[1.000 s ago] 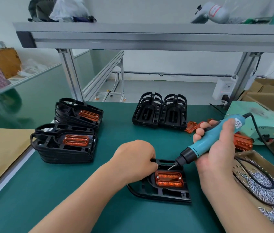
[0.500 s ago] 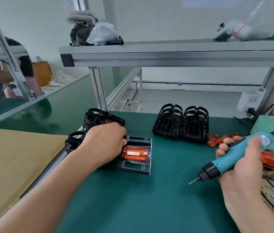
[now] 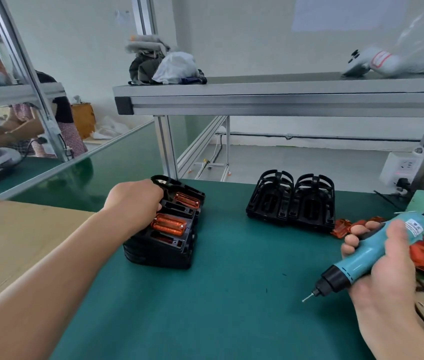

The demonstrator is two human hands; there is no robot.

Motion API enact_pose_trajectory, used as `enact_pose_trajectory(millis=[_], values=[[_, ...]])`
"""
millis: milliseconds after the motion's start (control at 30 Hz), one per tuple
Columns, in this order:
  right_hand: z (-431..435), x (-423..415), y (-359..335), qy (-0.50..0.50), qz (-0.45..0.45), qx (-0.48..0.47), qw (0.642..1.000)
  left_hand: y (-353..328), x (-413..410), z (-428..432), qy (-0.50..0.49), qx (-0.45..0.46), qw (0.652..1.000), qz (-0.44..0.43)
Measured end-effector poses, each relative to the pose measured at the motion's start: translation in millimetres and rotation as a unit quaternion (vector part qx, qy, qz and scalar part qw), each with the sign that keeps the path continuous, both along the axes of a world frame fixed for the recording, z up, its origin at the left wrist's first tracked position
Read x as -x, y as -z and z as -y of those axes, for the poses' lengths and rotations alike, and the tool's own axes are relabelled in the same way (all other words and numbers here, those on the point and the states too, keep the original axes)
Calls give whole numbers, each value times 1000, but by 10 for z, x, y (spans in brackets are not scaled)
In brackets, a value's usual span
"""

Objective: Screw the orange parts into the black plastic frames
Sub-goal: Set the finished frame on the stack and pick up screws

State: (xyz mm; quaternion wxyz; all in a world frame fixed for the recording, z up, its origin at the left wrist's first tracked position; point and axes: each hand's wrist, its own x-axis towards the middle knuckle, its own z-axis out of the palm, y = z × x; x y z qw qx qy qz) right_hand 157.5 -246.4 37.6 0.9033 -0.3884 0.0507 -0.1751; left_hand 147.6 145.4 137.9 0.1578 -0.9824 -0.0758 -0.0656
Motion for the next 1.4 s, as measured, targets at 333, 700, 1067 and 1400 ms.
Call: enact_pose_trajectory(millis=[333,700,1067,1400], values=[[-11,7,-21,-6,3,4,1000,200,-56,-75,-8,20,1000,20],[-28,38,-45,1,4,-1,1000,201,36,7,17,97,991,95],[-34,56,-66,-5,-21,-16,1000,595,-179,1278,128,518,845,25],[-27,17,-35,-7,-35,-35,999,907,-1345,1550,12,451,891,48]])
